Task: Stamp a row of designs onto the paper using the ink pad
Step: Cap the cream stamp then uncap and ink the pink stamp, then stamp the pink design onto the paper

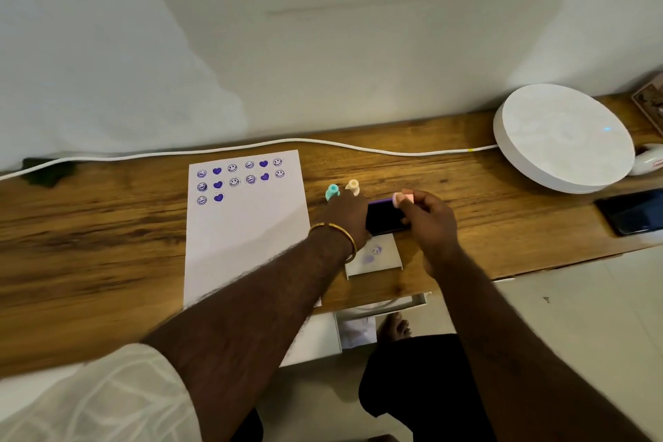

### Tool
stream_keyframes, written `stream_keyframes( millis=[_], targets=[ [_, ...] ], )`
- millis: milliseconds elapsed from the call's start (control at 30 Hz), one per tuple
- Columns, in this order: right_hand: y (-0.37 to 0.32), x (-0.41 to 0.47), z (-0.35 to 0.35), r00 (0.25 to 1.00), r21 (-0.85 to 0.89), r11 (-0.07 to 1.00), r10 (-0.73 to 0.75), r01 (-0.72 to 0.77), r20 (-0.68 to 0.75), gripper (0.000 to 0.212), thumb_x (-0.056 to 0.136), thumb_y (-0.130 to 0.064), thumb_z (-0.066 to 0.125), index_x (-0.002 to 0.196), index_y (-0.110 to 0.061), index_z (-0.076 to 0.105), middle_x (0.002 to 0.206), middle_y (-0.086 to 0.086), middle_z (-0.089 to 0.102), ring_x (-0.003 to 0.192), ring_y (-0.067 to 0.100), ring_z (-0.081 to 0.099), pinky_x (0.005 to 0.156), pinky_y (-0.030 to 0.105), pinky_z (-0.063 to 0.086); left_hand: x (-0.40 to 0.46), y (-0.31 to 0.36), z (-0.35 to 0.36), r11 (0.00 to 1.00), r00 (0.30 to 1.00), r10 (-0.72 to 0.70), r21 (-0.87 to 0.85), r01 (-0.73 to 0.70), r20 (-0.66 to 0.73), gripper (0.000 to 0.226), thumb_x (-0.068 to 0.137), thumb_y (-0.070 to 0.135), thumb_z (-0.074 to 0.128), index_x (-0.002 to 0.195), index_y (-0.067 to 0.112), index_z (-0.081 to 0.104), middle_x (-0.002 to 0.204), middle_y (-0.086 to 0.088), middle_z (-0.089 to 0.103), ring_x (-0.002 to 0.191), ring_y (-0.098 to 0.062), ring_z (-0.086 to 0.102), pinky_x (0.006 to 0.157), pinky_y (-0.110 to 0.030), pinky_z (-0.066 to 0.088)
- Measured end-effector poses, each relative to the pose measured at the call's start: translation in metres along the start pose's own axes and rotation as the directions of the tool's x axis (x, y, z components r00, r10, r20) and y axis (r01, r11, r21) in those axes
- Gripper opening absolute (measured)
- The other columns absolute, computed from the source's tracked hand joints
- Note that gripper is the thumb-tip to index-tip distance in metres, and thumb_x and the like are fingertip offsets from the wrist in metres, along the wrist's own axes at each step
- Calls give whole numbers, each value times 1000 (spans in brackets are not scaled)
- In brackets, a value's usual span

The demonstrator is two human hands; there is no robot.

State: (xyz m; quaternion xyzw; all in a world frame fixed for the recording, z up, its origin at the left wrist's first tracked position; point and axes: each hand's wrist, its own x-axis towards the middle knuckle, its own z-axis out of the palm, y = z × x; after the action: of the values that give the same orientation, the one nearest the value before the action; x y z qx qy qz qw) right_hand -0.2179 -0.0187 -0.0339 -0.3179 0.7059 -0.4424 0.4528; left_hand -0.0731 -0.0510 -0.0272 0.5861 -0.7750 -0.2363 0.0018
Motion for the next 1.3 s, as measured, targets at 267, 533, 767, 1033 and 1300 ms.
stream_keyframes(
  millis=[267, 533, 767, 1033, 1300],
  targets=[
    [-23, -17, -7, 918, 504, 773, 265, -385, 296, 31, 93, -22, 59, 121, -9, 63, 91, 7, 67, 69, 11, 57, 63, 24, 44, -5, 4, -8, 999, 999, -20, -32, 21, 41, 50, 81, 32, 75, 124, 16, 54, 115, -7, 63, 104, -23, 62, 84, -33, 53],
    [-44, -36, 6, 853, 628, 603, 189, -492, 487, 36, 97, -22, 54, 129, -5, 58, 92, 7, 62, 69, 12, 55, 62, 22, 47, -38, -64, -49, 990, 982, 111, -69, -123, -150, 30, 87, 51, 58, 93, 23, 68, 87, 3, 67, 82, -16, 60, 70, -31, 49],
    [-49, -47, 56, 809, 609, 568, 195, -554, 554, 24, 93, -17, 59, 107, -1, 70, 96, 14, 66, 72, 15, 64, 64, 23, 58, -76, -223, -55, 979, 962, -174, 67, 192, -211, 94, 69, 81, 47, 139, 18, 45, 143, -5, 46, 130, -28, 41, 109, -42, 33],
    [-54, -48, 136, 763, 500, 650, 198, -572, 615, 34, 81, -9, 71, 114, -2, 69, 109, 18, 72, 86, 18, 72, 69, 26, 60, -82, -282, -42, 969, 962, -188, 125, 215, -196, 102, 64, 90, 26, 151, 36, 18, 160, 8, 15, 146, -25, 10, 112, -54, 16],
    [-38, -34, 215, 916, -4, 991, 126, -135, 381, 16, 81, -22, 78, 95, -15, 74, 93, 9, 75, 86, 22, 73, 73, 30, 60, -79, -289, -22, 956, 944, -124, 220, 197, -306, 98, 74, 88, 19, 151, 28, 22, 159, 5, 23, 146, -27, 15, 110, -50, 16]
  ],
)
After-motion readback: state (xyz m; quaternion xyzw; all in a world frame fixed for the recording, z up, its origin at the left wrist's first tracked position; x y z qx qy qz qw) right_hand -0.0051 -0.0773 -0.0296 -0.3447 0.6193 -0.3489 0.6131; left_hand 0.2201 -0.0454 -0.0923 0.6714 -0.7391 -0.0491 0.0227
